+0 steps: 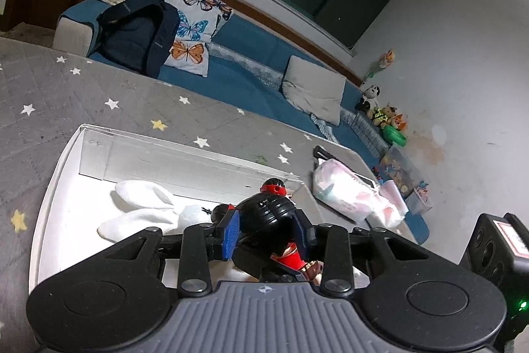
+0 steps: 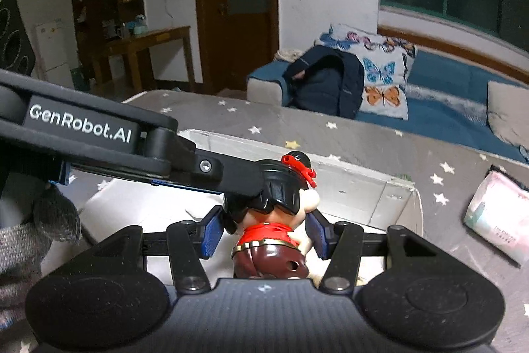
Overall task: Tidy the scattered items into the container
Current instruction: 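Carry the doll into the box and lower it beside the peanut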
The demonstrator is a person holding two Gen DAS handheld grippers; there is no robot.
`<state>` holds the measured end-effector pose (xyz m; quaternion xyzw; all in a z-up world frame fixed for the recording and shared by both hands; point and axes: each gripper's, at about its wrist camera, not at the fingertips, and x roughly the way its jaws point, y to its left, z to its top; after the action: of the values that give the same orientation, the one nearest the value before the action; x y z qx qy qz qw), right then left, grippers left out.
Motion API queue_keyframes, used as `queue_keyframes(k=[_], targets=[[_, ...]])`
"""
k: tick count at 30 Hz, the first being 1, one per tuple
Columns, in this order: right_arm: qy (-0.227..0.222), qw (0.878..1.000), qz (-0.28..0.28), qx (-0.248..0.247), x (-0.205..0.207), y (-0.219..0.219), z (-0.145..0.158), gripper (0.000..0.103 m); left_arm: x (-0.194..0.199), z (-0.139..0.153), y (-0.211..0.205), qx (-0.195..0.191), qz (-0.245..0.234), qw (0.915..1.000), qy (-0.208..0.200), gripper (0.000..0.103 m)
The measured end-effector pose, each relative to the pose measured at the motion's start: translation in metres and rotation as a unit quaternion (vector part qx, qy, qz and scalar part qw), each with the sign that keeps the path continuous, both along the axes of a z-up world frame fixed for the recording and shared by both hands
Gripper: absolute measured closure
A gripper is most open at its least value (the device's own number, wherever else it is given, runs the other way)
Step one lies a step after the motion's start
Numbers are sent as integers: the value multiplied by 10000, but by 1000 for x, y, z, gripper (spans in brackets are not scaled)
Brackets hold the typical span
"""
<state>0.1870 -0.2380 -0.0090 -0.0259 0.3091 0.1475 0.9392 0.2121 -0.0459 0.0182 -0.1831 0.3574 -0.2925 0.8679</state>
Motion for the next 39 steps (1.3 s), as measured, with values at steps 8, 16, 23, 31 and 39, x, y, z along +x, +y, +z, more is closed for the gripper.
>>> queue_keyframes(k=[8,16,23,31,39], targets=[[264,9995,-169,16,19,3,-15,49,17,-12,-2,44,-2,10000,87,65],[413,9990,-148,-63,22,2,-21,49,19,-17,-3,65,-77,9999,93,63],[629,9976,-269,98,29,2,-15,49,23,-15,-2,112,-118,9998,92,63],[904,9946,-134,487,31,-15,-19,49,25,-21,-6,226,-273,9992,179,63],[839,9958,-131,356,25,-22,-18,49,22,-23,-12,309,-343,9988,177,63]])
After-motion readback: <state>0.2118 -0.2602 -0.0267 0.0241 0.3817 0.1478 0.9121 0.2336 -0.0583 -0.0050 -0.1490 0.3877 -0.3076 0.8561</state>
